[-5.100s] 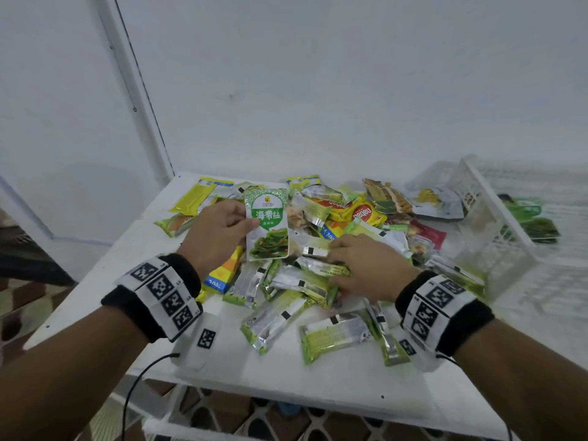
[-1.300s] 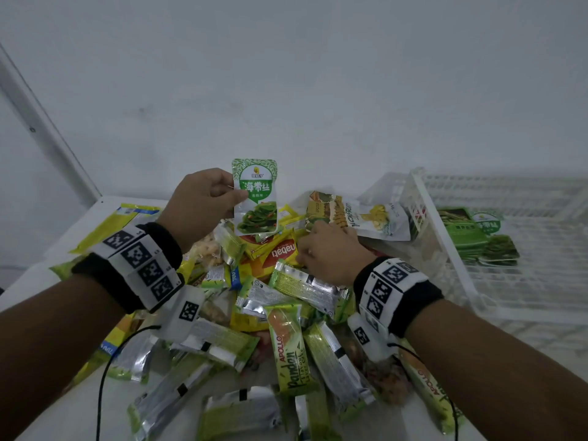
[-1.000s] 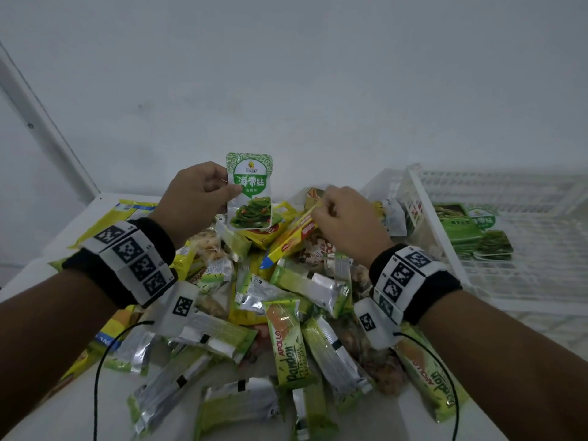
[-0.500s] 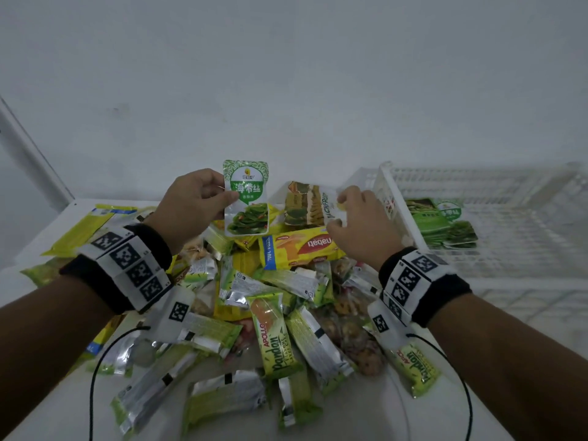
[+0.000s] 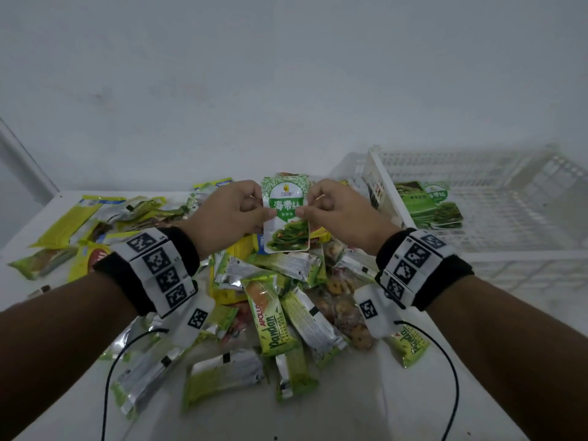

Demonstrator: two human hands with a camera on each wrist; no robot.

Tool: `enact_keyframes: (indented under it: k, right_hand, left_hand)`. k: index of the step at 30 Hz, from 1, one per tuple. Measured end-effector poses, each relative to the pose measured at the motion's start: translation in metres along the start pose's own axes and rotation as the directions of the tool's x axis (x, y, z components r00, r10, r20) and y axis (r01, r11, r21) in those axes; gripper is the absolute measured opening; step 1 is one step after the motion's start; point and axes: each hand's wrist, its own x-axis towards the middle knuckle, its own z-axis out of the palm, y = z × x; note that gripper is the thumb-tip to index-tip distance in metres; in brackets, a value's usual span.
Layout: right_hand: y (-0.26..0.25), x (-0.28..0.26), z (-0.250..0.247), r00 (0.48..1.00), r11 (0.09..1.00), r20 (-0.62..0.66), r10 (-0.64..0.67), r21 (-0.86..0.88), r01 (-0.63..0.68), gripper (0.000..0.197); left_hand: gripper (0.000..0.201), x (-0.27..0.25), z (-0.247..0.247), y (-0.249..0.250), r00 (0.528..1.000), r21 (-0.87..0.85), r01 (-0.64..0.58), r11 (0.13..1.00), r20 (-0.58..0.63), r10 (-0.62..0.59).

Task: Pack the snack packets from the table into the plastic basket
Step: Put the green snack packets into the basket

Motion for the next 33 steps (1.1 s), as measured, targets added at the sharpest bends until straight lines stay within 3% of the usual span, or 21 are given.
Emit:
enact_keyframes:
  k: [1,3,6,10,13,16,19,24,26,30,33]
  right_hand:
    - [0.002,-0.002,0.000,1.000,1.000,0.007,0.001,0.016,-0.001,0.028]
    - [0.004,-0.002,0.001,1.000,1.000,0.015,0.010,0.016,-0.010,0.026]
    - [0.008,0.003,0.005,1.000,1.000,0.007,0.016,0.004,-0.016,0.024]
    - [0.010,0.013,0.018,0.999,0.998,0.019,0.040,-0.045,-0.039,0.023]
    - [0.008,0.021,0.030,0.997,0.993,0.026,0.068,-0.098,-0.065,0.022]
    - [0.006,0.030,0.039,0.995,0.987,0.029,0.092,-0.138,-0.087,0.021]
    - [0.006,0.035,0.042,0.992,0.990,0.034,0.125,-0.070,-0.123,0.024]
    - [0.013,0.042,0.039,0.984,0.984,0.039,0.171,0.037,-0.172,0.018]
    - [0.015,0.044,0.037,0.981,0.979,0.049,0.187,0.078,-0.191,0.017]
    - [0.015,0.047,0.034,0.979,0.978,0.078,0.188,0.074,-0.193,0.017]
    - [0.011,0.049,0.031,0.976,0.976,0.087,0.198,0.073,-0.204,0.018]
  left_hand:
    - [0.026,-0.001,-0.002,-0.001,0.999,0.047,0.000,0.999,0.037,-0.001]
    - [0.024,-0.002,-0.012,-0.007,0.997,0.305,-0.013,0.952,0.080,-0.012]
    - [0.041,-0.003,-0.041,-0.020,0.999,0.680,-0.029,0.733,0.049,-0.006]
    - [0.070,0.006,-0.078,-0.047,0.982,0.900,-0.033,0.436,0.111,-0.155]
    - [0.087,0.014,-0.077,-0.058,0.942,0.922,-0.060,0.382,0.179,-0.285]
    - [0.093,0.023,-0.062,-0.064,0.976,0.945,-0.080,0.318,0.139,-0.165]
    - [0.098,0.033,-0.055,-0.067,0.996,0.947,-0.058,0.316,0.074,-0.041]
    - [0.110,0.054,-0.049,-0.074,0.971,0.949,-0.070,0.307,0.135,-0.196]
    - [0.104,0.061,-0.045,-0.076,0.965,0.957,-0.074,0.282,0.141,-0.222]
    - [0.084,0.064,-0.036,-0.076,0.975,0.968,-0.131,0.215,0.166,-0.151]
    - [0.062,0.062,-0.038,-0.067,0.981,0.951,-0.142,0.276,0.172,-0.088]
